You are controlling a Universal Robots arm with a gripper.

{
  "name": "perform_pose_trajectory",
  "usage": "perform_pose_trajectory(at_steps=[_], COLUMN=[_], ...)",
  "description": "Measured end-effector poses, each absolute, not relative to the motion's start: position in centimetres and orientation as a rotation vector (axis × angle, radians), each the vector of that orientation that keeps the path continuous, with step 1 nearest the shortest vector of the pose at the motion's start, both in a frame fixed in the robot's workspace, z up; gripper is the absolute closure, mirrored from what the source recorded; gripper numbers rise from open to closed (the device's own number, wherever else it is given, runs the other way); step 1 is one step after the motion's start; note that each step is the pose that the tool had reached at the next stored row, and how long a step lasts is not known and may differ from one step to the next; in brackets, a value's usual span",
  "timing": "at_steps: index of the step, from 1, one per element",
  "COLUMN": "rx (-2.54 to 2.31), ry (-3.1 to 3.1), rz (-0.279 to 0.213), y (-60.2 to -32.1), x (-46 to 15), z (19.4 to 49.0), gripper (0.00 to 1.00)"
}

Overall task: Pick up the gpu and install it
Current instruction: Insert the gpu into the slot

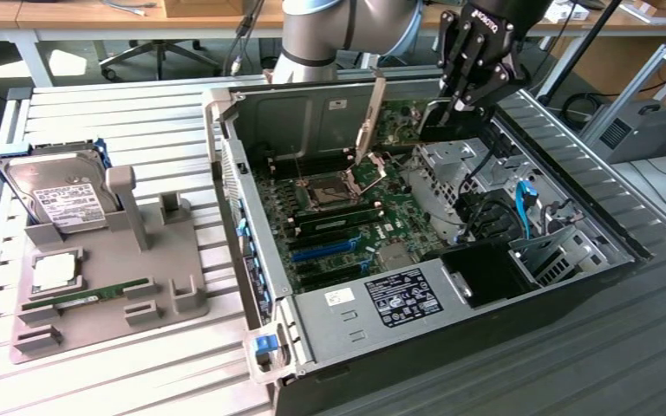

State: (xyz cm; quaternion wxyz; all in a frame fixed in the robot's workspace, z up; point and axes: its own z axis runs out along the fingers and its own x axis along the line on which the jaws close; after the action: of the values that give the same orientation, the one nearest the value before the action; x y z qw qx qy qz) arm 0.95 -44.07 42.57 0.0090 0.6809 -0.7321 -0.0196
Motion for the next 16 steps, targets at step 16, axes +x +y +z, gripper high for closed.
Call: perform_pose_trajectory(at_steps=[16], rx=[2.136], ry=[-2.289], rz=[-0.074], y=[-44.1], x=[-2.0], z=[42.5], gripper=[0.73])
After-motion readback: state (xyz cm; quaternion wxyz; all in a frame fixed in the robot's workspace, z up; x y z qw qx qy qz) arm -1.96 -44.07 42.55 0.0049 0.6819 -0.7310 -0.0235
